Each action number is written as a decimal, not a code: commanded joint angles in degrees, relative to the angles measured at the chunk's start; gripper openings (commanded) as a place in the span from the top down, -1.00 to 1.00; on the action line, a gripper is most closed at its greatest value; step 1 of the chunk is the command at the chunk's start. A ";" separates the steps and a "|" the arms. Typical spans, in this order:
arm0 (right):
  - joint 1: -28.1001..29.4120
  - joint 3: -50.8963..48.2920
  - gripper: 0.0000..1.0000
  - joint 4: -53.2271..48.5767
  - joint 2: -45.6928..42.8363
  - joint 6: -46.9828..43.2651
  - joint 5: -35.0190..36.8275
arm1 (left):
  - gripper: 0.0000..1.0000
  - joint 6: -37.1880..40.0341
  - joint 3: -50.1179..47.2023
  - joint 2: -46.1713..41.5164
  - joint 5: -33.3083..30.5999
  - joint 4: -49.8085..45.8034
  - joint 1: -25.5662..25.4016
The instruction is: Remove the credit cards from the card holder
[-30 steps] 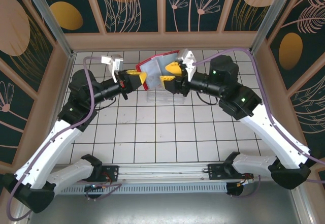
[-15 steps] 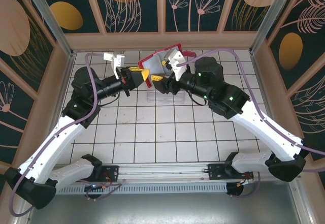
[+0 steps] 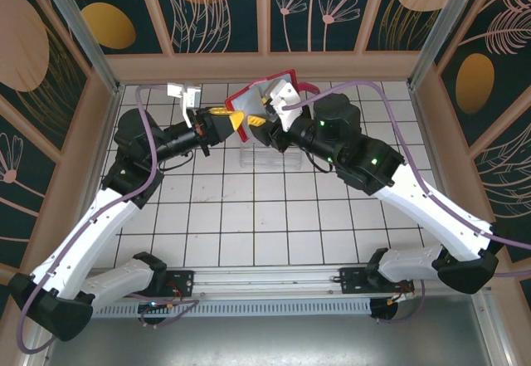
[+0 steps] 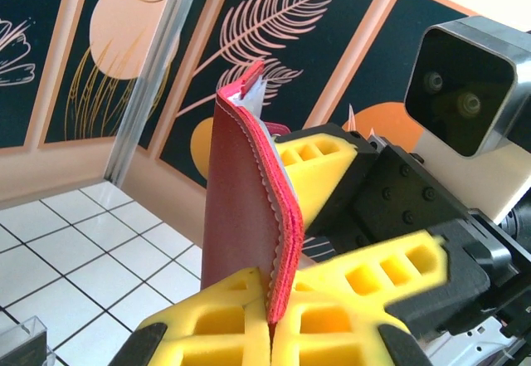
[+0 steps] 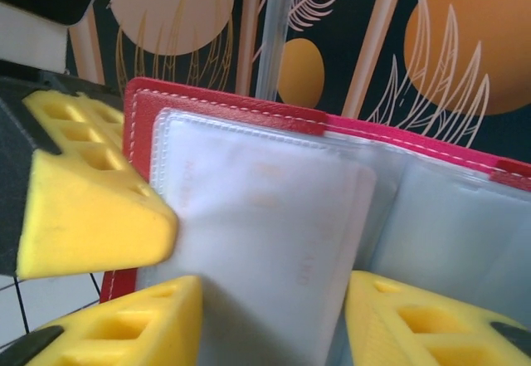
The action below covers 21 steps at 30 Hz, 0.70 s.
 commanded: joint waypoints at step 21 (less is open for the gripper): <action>-6.57 -5.23 -0.32 1.33 -11.06 4.88 -1.94 | 1.00 5.90 0.97 -4.91 4.91 -2.66 -0.52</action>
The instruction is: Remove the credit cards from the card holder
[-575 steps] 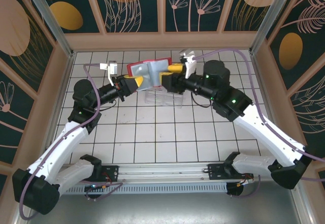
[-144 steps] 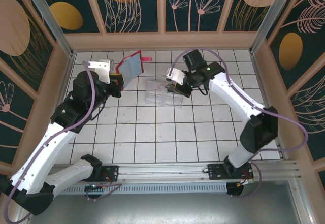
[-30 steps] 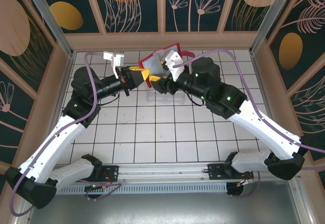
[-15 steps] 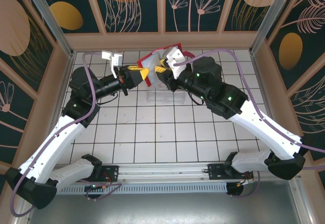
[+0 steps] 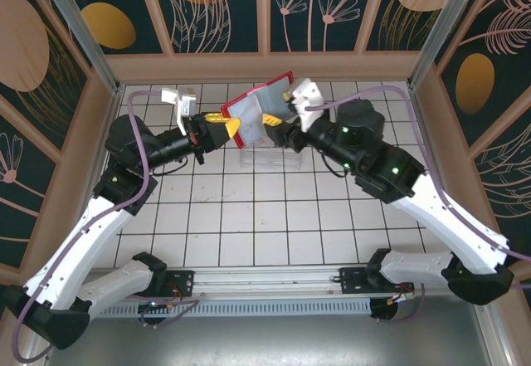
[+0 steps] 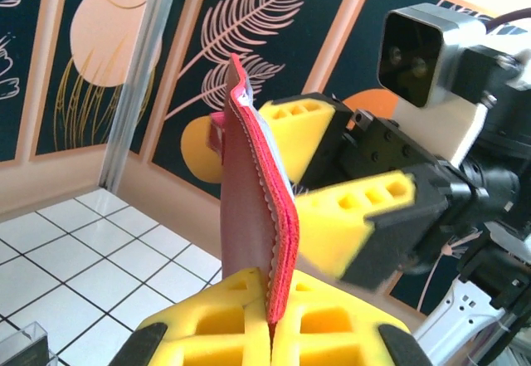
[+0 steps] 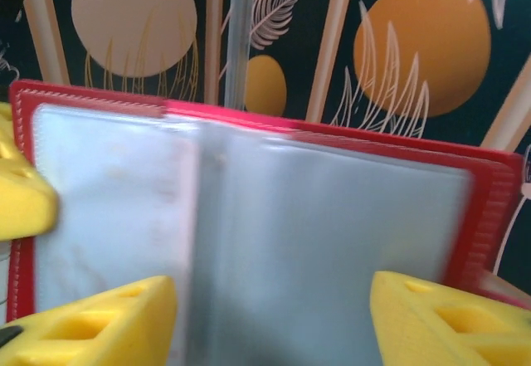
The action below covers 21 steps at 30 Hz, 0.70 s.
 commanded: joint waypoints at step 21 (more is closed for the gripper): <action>-16.04 -4.99 0.39 5.19 -5.32 7.43 -47.02 | 1.00 5.58 3.24 -1.59 9.16 -1.90 -0.36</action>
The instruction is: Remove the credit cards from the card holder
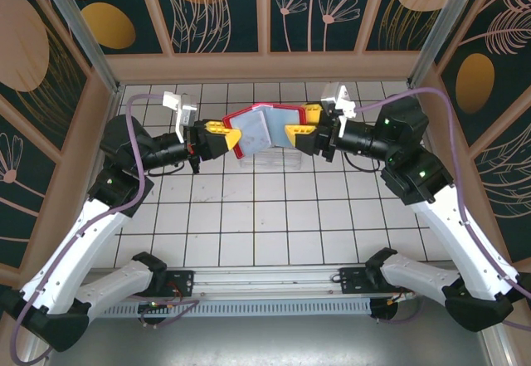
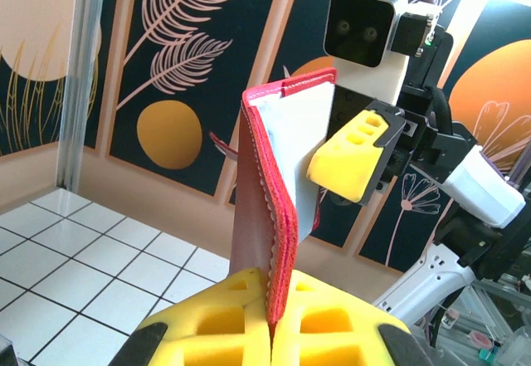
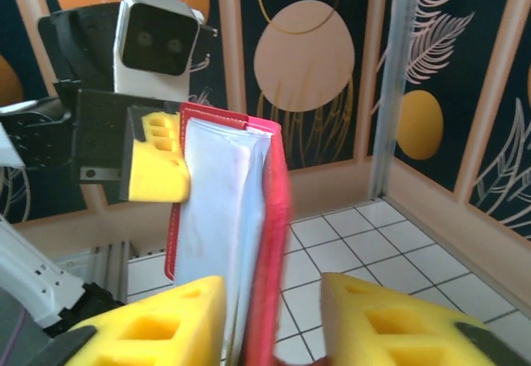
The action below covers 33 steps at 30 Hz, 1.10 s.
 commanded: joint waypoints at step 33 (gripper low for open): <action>-0.15 -4.19 1.00 14.27 0.34 9.09 -12.61 | 0.28 -4.54 1.43 3.86 2.63 9.16 -0.47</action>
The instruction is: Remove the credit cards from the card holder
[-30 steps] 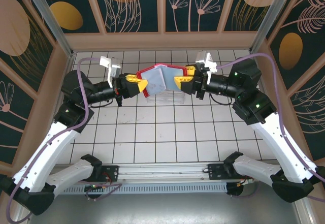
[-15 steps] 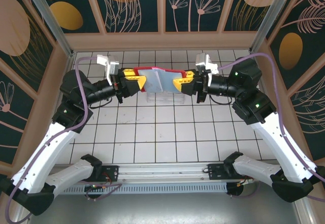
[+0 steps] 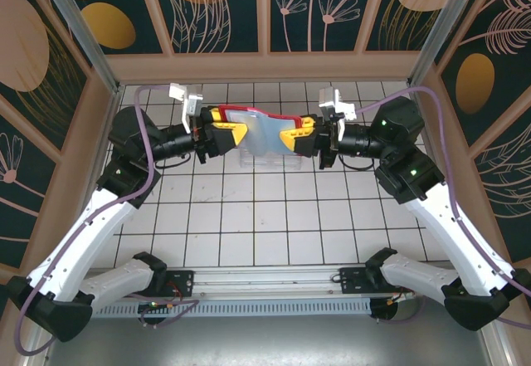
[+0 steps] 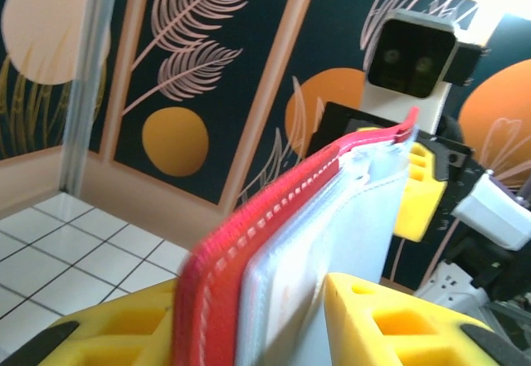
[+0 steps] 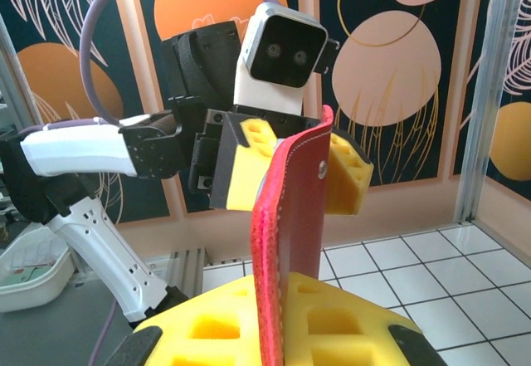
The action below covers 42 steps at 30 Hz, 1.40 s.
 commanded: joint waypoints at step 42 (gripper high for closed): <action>7.76 5.11 -0.07 -4.17 10.82 12.87 27.22 | 1.00 -6.61 -2.26 3.22 -16.87 -3.46 -0.32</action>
